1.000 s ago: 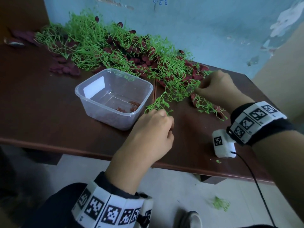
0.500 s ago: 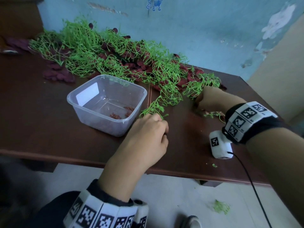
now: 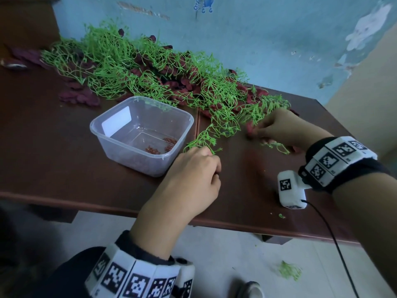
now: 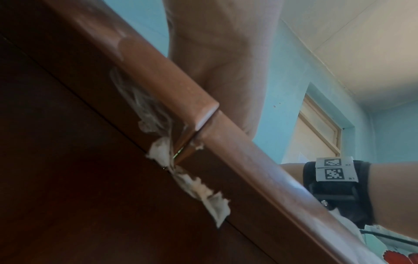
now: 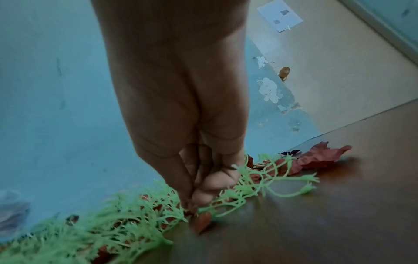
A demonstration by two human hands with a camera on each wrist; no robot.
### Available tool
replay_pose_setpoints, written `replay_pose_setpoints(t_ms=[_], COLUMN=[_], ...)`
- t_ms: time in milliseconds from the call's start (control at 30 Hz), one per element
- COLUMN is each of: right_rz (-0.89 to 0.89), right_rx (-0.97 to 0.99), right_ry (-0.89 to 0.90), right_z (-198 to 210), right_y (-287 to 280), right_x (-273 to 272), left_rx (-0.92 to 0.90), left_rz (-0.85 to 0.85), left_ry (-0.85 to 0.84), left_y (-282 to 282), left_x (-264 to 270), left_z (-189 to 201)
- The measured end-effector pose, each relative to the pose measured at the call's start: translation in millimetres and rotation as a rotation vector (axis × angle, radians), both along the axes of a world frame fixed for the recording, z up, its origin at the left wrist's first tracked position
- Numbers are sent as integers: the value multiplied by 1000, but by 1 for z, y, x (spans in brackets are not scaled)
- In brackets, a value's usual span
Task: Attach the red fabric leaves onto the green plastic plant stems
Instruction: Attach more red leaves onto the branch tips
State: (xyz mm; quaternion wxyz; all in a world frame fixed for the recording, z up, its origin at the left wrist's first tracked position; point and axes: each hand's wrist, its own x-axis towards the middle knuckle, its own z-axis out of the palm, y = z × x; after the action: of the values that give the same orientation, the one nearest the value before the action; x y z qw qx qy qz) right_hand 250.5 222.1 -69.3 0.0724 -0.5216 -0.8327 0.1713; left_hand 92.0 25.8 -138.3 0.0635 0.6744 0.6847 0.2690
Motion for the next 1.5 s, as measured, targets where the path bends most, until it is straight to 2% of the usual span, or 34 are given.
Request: replay_pose_setpoints(t_ms=[233, 333, 400, 567, 667, 967, 1167, 1267, 1500], right_rz=[47, 47, 26, 9, 65, 263, 216, 190, 201], right_rx=[-189, -246, -150, 142, 115, 68, 119, 112, 59], right_ry=[437, 543, 473, 64, -83, -313, -260, -173, 125], right_z=[19, 25, 26, 21, 20, -1, 1, 9, 18], right_y=[-30, -40, -42, -26, -23, -28, -24, -29, -74], right_x=[-6, -2, 2, 4, -4, -31, -30, -25, -14], left_rx=[7, 1, -13, -36, -43, -50, -46, -41, 137], left_rz=[34, 67, 74, 79, 80, 54, 41, 50, 97], left_ry=[-12, -24, -4, 75, 98, 119, 91, 31, -465], left_y=[1, 1, 2, 3, 4, 4, 4, 6, 9], left_x=[1, 2, 4, 10, 10, 7, 4, 3, 4], left_z=[3, 4, 4, 1, 0, -1, -3, -6, 3])
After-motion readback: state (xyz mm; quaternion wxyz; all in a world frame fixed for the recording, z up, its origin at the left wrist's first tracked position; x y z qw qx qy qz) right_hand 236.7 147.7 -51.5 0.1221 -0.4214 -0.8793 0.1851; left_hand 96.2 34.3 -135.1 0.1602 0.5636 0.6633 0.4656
